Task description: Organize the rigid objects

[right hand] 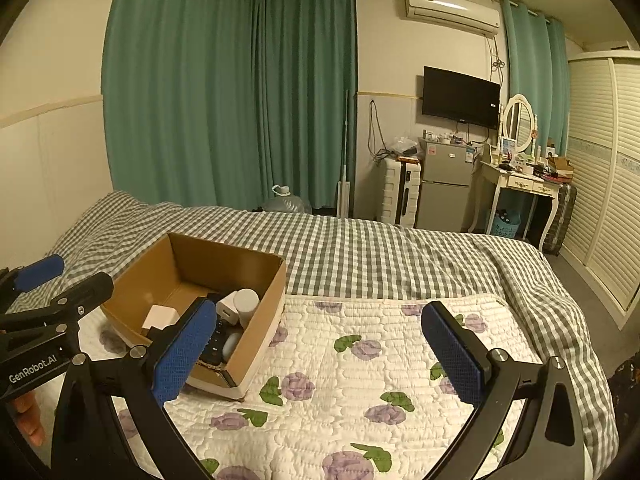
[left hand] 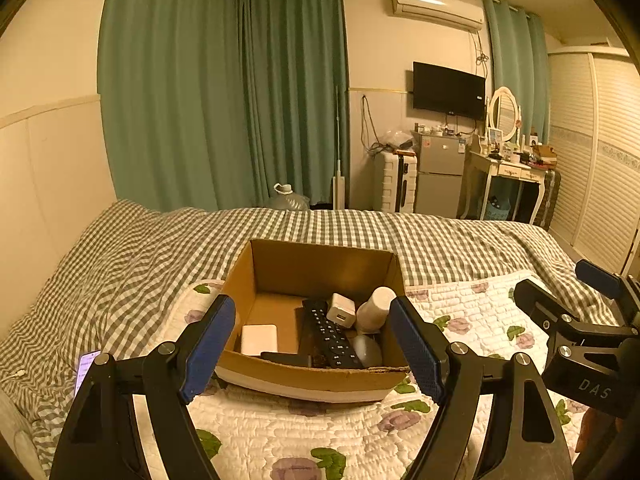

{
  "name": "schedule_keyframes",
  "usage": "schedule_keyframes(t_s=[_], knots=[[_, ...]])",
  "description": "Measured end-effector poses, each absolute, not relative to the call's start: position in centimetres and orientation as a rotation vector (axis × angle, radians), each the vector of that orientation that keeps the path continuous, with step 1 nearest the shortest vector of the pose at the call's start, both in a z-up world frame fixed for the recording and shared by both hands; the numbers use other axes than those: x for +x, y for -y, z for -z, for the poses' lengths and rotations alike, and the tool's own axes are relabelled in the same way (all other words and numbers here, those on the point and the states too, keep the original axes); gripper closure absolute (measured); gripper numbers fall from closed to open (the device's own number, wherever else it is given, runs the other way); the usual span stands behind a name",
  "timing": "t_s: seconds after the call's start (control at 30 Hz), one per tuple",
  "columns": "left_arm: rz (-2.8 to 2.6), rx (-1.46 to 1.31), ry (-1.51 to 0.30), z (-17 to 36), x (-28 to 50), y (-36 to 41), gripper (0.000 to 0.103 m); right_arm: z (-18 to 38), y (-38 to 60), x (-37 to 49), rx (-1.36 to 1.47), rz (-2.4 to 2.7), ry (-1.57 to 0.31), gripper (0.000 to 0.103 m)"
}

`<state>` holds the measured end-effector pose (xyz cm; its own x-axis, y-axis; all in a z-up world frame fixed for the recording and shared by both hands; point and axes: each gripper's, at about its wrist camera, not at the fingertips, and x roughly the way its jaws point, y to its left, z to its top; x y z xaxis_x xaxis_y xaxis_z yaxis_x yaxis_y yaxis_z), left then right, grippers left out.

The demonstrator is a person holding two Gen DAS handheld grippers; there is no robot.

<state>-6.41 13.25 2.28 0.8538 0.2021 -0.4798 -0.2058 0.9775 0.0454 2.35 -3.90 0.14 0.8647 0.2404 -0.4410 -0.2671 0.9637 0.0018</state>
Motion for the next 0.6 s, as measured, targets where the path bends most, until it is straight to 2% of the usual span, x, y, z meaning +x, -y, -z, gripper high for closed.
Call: schedule_keyframes(t_s=[0.6], knots=[[-0.210, 0.003, -0.506, -2.39, -6.46, -12.97, 0.021, -0.19, 3.70, 2.21, -0.059, -0.267, -0.455, 0.000]])
